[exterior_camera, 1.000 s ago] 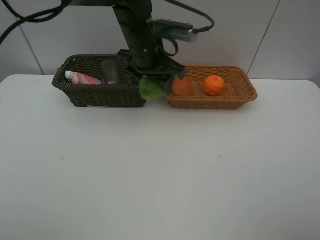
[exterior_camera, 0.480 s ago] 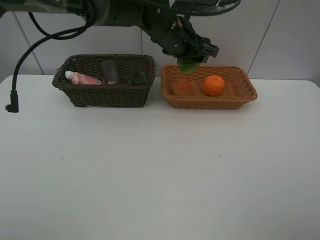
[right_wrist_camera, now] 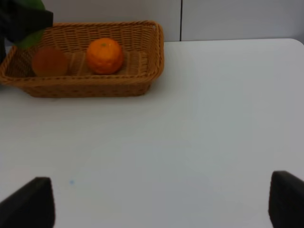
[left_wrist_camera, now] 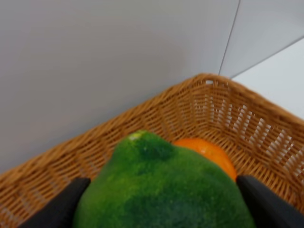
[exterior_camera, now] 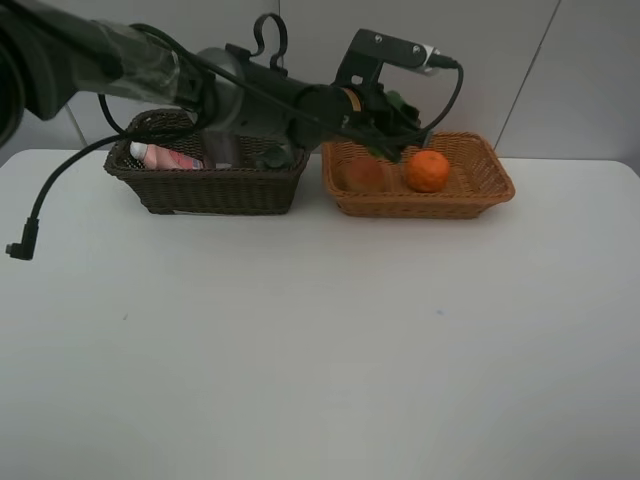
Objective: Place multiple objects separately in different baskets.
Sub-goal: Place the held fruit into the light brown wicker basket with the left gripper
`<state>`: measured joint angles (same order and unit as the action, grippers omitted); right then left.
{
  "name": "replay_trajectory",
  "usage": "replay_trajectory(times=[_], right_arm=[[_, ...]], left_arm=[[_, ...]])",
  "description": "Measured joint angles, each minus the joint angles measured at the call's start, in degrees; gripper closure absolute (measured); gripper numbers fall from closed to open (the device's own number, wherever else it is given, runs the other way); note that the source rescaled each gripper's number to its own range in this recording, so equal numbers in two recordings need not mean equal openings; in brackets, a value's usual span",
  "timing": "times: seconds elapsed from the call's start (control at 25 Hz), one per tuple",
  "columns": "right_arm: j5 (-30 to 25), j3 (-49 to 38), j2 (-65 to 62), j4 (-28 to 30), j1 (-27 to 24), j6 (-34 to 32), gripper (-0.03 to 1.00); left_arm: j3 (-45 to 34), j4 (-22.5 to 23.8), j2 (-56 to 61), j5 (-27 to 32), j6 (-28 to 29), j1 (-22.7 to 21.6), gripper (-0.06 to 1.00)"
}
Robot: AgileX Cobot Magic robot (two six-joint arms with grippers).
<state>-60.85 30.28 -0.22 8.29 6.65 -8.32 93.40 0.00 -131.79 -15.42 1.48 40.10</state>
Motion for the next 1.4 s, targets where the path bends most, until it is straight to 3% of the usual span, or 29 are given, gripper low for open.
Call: replay_trajectory(times=[0.24,0.84,1.04,1.4], right_arm=[[0.0,0.0,0.0,0.0,0.0,0.0,0.01],[0.0,0.0,0.0,0.0,0.0,0.0,0.01],[0.0,0.0,0.0,0.0,0.0,0.0,0.01],[0.0,0.0,0.0,0.0,0.0,0.0,0.01]], left_arm=[[0.0,0.0,-5.1,-4.8,-0.2,0.0,0.17],[0.0,0.0,-6.4,-5.8,-0.4,0.0,0.16],[0.0,0.0,-6.4,-6.7,-0.4,0.0,-0.02],[0.0,-1.6,-4.6,-4.0,-0.4,0.0,-0.04]])
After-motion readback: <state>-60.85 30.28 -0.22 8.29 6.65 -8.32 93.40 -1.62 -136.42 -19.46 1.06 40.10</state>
